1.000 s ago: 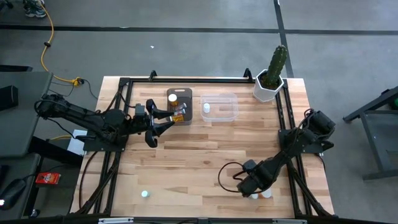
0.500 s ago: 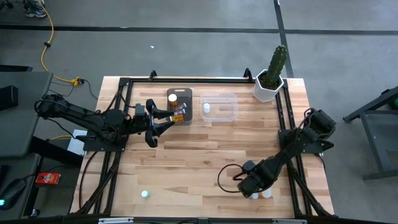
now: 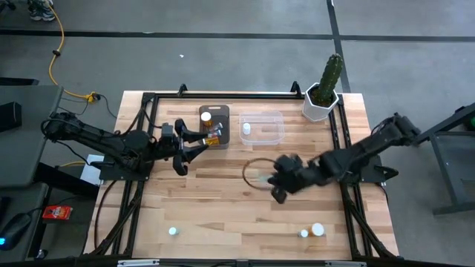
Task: Pick and place medicine bottles into bin by pill shape (circle, oval)
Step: Put the top green tablet bottle into the transparent bin
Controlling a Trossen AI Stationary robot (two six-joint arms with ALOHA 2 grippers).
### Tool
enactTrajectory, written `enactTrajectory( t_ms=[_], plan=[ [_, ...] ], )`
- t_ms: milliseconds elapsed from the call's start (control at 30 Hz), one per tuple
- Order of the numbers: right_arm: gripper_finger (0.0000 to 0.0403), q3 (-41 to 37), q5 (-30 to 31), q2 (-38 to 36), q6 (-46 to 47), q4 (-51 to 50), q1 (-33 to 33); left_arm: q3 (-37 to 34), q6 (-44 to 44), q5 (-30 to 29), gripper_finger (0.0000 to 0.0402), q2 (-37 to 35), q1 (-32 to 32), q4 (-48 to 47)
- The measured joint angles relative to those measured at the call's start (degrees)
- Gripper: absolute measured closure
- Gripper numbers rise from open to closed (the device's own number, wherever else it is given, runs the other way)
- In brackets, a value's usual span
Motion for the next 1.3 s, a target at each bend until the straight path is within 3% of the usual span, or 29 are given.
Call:
enactTrajectory(
  t_ms=[133, 333, 533, 900, 1000, 1100, 1300],
  plan=[
    [0.0308, 0.00, -1.33, -0.50, -16.35, 10.31, -7.29, 0.00, -4.61, 1.84, 0.0206, 0.00, 0.02, -4.12],
    [0.0308, 0.00, -7.88, 0.02, -31.24, 19.94, -14.63, 0.00, -9.01, 5.61, 0.0206, 0.02, -0.02, -13.36],
    [0.0308, 0.02, -11.86, -0.20, -35.61, 21.08, -17.20, 0.00, -9.28, 5.53, 0.0206, 0.02, -0.02, -13.78],
    [0.0308, 0.15, -10.11, -0.28, -36.89, 20.80, -17.55, 0.00, -9.28, 3.98, 0.0206, 0.02, 0.02, -13.89],
    [0.0308, 4.05, -5.98, -0.25, -35.70, 15.12, -20.00, 0.00, -9.28, 3.89, 0.0206, 0.02, 0.00, -13.88],
    [0.0308, 11.85, -5.21, 1.34, -32.42, 2.73, -24.88, 0.00, -9.32, 3.87, 0.0206, 0.02, 0.00, -13.87],
    [0.0308, 27.56, -10.44, 11.58, -31.24, -24.57, -36.75, 0.00, -9.37, 3.86, 0.0206, 0.02, 0.00, -13.87]
  ],
)
